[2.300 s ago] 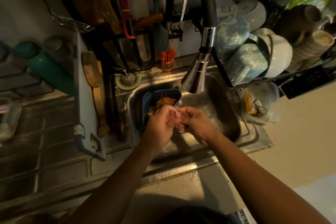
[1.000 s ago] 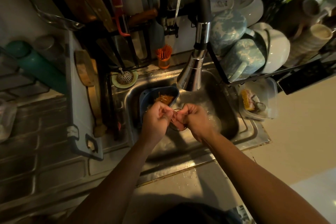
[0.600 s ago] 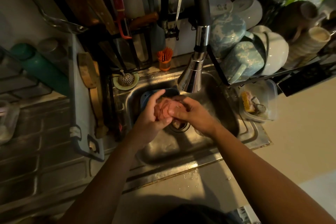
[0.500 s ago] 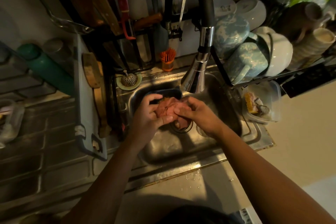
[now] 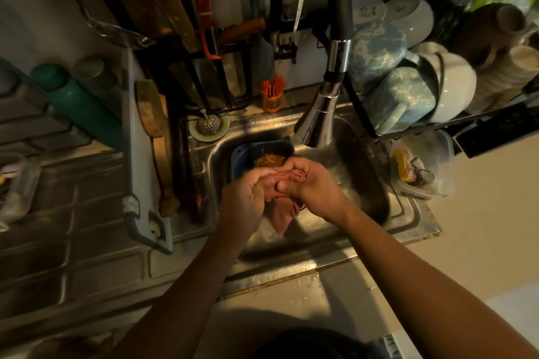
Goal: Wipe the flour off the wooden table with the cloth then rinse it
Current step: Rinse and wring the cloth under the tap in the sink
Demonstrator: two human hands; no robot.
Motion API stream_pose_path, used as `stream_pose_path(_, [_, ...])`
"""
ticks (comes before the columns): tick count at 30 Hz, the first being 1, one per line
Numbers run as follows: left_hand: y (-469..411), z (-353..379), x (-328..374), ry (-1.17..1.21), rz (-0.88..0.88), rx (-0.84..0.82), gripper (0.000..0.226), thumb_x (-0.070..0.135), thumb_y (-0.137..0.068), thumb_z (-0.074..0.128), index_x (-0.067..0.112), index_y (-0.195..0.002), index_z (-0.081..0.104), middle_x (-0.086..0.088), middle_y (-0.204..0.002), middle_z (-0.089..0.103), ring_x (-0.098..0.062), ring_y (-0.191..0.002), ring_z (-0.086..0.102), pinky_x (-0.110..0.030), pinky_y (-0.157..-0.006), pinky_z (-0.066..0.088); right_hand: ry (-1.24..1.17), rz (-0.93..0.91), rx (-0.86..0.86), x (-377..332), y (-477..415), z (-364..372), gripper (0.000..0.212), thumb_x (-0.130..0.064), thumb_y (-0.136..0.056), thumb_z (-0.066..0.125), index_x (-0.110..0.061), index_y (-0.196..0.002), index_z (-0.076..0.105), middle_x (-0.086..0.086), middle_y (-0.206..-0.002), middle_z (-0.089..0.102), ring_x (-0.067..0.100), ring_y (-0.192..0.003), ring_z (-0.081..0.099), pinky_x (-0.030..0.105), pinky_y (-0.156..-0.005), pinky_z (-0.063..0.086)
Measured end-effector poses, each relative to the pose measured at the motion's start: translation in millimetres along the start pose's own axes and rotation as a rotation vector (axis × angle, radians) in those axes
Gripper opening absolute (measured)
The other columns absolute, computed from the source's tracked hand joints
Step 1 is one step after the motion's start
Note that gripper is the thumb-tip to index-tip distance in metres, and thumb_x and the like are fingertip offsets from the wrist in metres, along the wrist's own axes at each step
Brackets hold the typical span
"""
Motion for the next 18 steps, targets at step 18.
stream_pose_path(18, [-3, 25, 1, 0.155, -0.085, -0.227, 0.04, 0.02, -0.087, 0.075, 0.019, -0.125, 0.062, 0.004, -0.108, 0.071, -0.003, -0.094, 0.069, -0.018, -0.081, 0.056, -0.17, 0.08, 0.154, 26, 1, -18, 0.003, -0.004, -0.096, 0.062, -0.003, -0.099, 0.061, 0.01, -0.088, 0.07, 0.016, -0.079, 0.069, 0.025, -0.069, 0.057])
Point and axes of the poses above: each hand's wrist, its own y-axis away from the middle knuckle, its own z-axis out of the palm, x = y × z, the point moved 8 cm from there along -y, towards the middle knuckle
